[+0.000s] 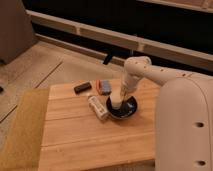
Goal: Place the ceramic cup in the ceramic bowl
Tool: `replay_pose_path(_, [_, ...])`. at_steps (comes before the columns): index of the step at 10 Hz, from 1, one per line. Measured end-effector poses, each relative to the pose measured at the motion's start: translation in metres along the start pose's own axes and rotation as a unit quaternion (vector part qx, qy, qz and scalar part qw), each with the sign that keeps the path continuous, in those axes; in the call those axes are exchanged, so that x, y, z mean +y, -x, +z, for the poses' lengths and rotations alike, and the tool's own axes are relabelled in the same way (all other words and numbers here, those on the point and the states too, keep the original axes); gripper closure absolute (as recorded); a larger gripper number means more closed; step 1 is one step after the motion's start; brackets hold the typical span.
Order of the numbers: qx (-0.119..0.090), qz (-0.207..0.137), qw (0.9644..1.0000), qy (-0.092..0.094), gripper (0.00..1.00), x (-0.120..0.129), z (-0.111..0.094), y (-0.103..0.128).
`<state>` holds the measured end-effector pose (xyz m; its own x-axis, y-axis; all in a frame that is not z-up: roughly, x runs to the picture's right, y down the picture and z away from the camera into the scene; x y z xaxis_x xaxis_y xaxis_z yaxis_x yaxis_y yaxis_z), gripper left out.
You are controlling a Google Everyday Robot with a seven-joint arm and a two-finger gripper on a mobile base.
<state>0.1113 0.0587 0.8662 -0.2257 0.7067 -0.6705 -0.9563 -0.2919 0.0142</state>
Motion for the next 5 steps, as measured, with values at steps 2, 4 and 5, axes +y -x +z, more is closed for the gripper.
replay_pose_path(2, [0.000,-0.002,1.0000,0.003,0.30,0.0025,-0.0007,-0.0012])
replay_pose_path(4, [0.000,-0.004,1.0000,0.003,0.30,0.0039,-0.0005,-0.0013])
replay_pose_path(5, [0.000,-0.004,1.0000,0.003,0.30,0.0038,-0.0005,-0.0013])
